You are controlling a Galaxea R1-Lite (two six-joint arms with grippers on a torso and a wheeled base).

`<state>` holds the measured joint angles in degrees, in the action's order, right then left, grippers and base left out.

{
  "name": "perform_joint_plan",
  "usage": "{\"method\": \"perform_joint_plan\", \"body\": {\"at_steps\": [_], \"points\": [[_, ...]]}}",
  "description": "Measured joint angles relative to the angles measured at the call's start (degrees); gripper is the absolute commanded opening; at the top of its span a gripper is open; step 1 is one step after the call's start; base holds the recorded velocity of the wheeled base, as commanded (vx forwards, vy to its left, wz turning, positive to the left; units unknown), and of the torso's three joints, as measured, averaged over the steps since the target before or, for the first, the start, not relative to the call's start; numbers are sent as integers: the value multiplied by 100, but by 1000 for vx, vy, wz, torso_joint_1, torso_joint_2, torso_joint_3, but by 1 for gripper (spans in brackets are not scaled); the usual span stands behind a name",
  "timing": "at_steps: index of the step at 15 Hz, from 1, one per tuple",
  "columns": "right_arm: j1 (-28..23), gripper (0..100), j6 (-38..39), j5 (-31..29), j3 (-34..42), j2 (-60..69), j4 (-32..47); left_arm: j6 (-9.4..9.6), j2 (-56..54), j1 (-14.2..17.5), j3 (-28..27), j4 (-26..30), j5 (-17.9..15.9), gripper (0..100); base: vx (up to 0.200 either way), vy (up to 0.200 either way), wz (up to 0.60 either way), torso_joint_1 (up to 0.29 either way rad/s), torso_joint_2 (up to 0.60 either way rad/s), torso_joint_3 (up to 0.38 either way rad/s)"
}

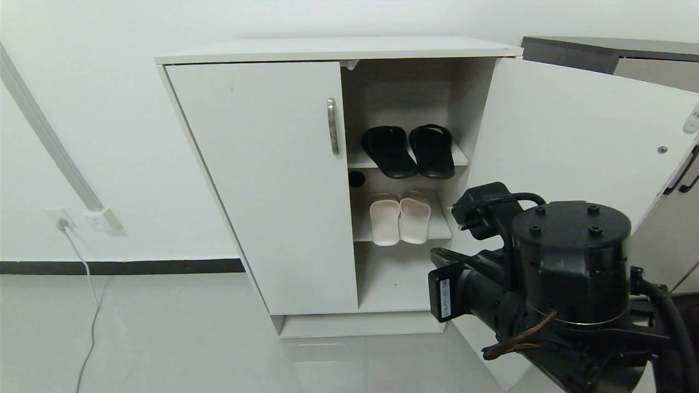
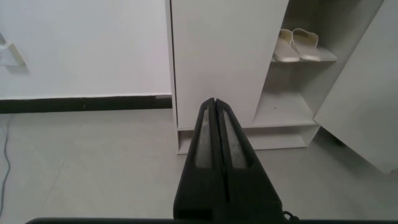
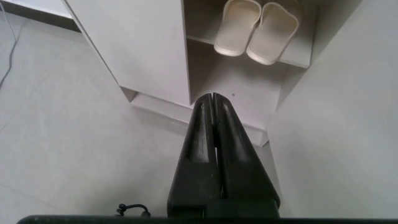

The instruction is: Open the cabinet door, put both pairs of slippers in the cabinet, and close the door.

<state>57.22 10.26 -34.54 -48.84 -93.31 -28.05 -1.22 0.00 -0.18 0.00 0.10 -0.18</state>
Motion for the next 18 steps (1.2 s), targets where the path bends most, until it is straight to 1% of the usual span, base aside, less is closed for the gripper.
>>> {"method": "perform_joint_plan", "body": {"at_steps": [2, 5, 10, 18], "points": [[-11, 0, -12, -15, 5, -13, 13, 22, 0, 0, 0, 1, -11, 0, 0, 0, 0, 2, -117, -134], [-9, 0, -15, -24, 9, -40, 16, 56, 0, -4, 2, 4, -15, 0, 0, 0, 0, 14, -230, -349], [-26, 0, -66, -66, 0, -32, 0, 57, 0, -2, 0, -2, -15, 0, 0, 0, 0, 61, -504, -364], [-107, 0, -59, -52, 49, -27, -2, 60, 0, 2, 0, 0, -17, 0, 0, 0, 0, 140, -471, -333]]}}
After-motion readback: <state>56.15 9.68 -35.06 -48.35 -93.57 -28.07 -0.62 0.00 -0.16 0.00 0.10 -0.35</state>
